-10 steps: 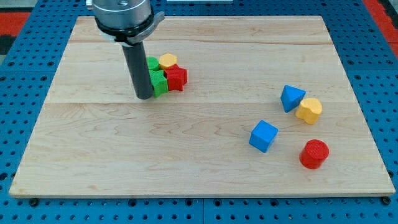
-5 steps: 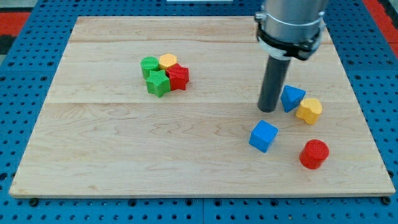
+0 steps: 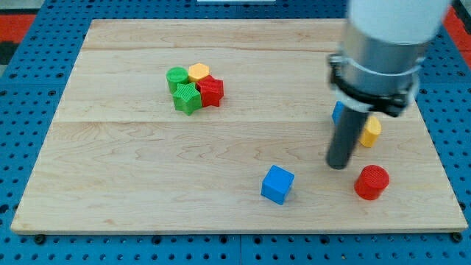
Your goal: Place the blue cube below the green star
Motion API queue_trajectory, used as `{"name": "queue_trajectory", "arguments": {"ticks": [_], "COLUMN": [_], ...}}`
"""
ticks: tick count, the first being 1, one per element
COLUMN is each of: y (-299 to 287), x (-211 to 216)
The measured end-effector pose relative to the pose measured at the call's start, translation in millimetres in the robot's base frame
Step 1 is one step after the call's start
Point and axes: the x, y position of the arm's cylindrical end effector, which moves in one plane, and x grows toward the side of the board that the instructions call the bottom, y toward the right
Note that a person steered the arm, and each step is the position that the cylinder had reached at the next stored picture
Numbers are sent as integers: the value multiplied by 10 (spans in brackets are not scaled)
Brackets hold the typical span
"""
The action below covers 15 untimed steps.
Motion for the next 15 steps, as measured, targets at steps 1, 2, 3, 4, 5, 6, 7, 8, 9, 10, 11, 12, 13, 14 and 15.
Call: {"name": "queue_trajectory", "arguments": {"ticks": [1, 2, 3, 4, 5, 6, 7, 8, 9, 10, 11, 12, 13, 14, 15], "y": [-694, -1011, -1431, -1730, -2098, -2147, -2104, -2622, -2544, -2435, -2303, -2383, -2396, -2052, -1257], "x": [498, 331, 41, -314, -385, -321, -56, 28, -374, -473, -371, -525, -765, -500, -587]}}
